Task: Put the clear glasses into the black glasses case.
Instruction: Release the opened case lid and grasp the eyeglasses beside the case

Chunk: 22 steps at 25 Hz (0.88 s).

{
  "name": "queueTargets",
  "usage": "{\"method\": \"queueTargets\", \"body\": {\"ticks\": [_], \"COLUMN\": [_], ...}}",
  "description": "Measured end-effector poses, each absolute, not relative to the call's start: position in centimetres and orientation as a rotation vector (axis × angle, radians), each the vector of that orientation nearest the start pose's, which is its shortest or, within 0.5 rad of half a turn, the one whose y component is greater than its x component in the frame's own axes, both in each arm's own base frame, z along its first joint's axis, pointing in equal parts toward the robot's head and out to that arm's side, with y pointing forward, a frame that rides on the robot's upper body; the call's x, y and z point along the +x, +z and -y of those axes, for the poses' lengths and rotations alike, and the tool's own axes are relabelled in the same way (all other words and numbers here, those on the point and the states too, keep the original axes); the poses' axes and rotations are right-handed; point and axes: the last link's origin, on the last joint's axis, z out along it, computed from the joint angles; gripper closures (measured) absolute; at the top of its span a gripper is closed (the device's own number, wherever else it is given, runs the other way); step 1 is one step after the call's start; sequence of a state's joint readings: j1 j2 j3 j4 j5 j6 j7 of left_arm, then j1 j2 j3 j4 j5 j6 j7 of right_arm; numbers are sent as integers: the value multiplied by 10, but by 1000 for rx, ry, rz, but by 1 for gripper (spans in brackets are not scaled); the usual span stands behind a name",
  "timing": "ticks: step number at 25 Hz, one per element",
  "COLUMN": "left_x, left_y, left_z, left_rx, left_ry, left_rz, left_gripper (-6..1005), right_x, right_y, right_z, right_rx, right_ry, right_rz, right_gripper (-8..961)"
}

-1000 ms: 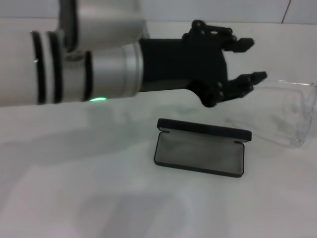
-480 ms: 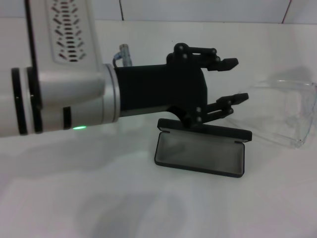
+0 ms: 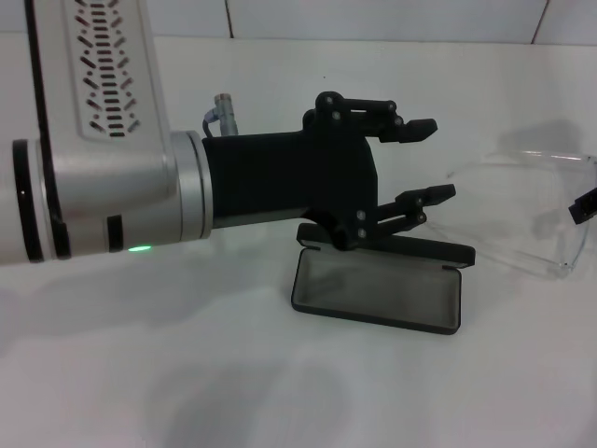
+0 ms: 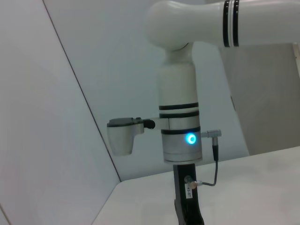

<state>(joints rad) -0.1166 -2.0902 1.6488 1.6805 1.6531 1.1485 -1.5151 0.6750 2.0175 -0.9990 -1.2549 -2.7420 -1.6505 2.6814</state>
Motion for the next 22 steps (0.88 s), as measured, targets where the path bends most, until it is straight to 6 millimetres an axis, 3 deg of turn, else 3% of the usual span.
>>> {"method": "queueTargets", "body": {"ticks": [13, 18, 22], "left_x": [-102, -105, -106], "left_y": [-16, -16, -16], "left_z": [-278, -281, -282], "left_rx": [-2715, -2704, -2697], "left_ry": [-648, -650, -692], "left_rz": [-285, -276, -264], "left_gripper": [513, 513, 514], "right_x": [242, 242, 243], "right_y": [67, 66, 61], "right_z": [-388, -390, -390], "right_rx": [-2192, -2212, -2228], "right_ry": [-360, -341, -355], "right_rz": [-1393, -1382, -1404], "right_gripper": [393, 606, 668]}}
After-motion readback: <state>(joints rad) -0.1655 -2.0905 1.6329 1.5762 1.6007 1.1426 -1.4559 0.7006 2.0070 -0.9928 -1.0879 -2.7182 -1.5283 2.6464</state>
